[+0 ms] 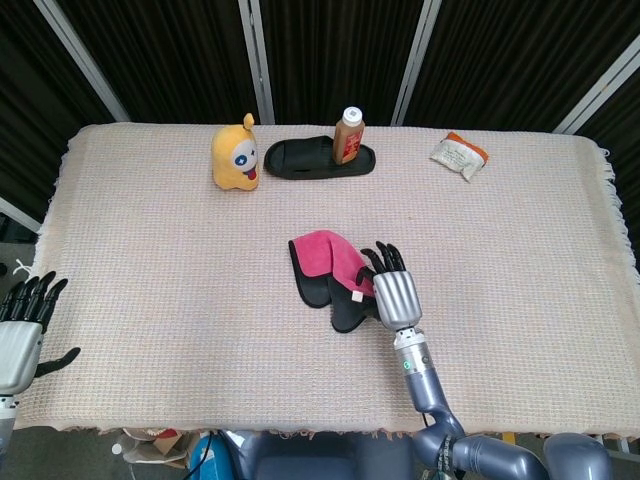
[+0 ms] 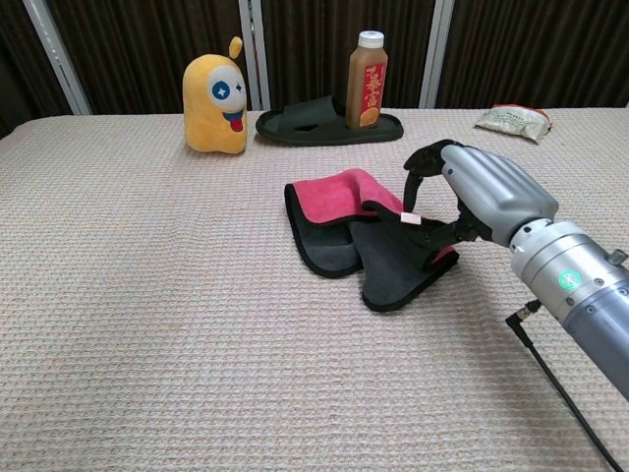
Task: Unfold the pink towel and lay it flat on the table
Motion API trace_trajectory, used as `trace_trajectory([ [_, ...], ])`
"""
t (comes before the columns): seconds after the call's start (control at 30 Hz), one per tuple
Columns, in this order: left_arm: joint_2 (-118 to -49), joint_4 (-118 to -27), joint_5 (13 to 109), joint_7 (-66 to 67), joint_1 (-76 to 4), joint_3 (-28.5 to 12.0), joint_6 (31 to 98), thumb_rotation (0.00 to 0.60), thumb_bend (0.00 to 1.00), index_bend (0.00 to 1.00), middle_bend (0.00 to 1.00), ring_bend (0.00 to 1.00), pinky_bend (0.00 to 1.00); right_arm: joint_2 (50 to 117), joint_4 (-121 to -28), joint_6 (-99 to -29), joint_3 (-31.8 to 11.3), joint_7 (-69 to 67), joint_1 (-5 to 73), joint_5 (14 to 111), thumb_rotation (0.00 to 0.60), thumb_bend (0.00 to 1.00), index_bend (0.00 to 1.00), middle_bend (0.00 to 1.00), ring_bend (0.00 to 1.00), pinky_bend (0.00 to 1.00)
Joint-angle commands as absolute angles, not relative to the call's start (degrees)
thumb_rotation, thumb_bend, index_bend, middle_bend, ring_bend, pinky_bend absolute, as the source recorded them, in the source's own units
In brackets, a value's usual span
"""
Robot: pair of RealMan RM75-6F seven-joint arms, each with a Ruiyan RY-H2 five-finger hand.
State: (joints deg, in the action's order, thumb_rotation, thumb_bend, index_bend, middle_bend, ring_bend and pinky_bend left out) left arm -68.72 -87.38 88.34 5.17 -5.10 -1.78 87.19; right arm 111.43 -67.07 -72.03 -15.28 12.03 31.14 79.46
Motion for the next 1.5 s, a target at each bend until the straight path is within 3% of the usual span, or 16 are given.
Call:
trace_trajectory([
  [0.03,-68.74,-87.39,88.36,5.19,-5.11,-1.73,87.13,0.6,0.0,0.0,0.0,0.0,0.0,111.22,-67.45,-72.1,-14.97,12.38,30.91,79.24,0.6,0.35,0.55,0.23,0.1,0.1],
  [0.27,-68.8,-87.48,88.57,5.21,-5.15,-1.64,87.13,0.6,0.0,0.0,0.0,0.0,0.0,110.01,-69.3,-73.14,-14.08,13.14,30.41,79.92,0.6,0.47,0.56,0.23,0.1,0.1],
  [0.8,-68.57,-87.81,89.26,4.85,-5.13,-1.39,87.42,0.6,0.0,0.0,0.0,0.0,0.0,108.2,-73.48,-73.23,-11.5,15.52,29.14,79.86,0.6,0.5,0.56,0.23,0.1,0.1],
  [1.07,-68.46,-87.97,89.49,4.62,-5.12,-1.31,87.53,0.6,0.0,0.0,0.0,0.0,0.0,107.72,-74.7,-73.12,-11.29,16.56,28.92,79.36,0.6,0.5,0.63,0.27,0.1,0.1],
  [1.33,-68.53,-88.21,88.81,4.47,-5.26,-1.23,86.6,0.6,0.0,0.0,0.0,0.0,0.0,104.74,-79.75,-73.56,-14.58,18.71,30.9,80.03,0.6,0.5,0.63,0.28,0.11,0.1],
  [1.5,-69.17,-88.49,87.62,4.92,-5.99,-1.28,84.43,0.6,0.0,0.0,0.0,0.0,0.0,101.72,-84.62,-71.54,-20.59,23.95,34.72,77.93,0.6,0.5,0.63,0.28,0.11,0.11],
])
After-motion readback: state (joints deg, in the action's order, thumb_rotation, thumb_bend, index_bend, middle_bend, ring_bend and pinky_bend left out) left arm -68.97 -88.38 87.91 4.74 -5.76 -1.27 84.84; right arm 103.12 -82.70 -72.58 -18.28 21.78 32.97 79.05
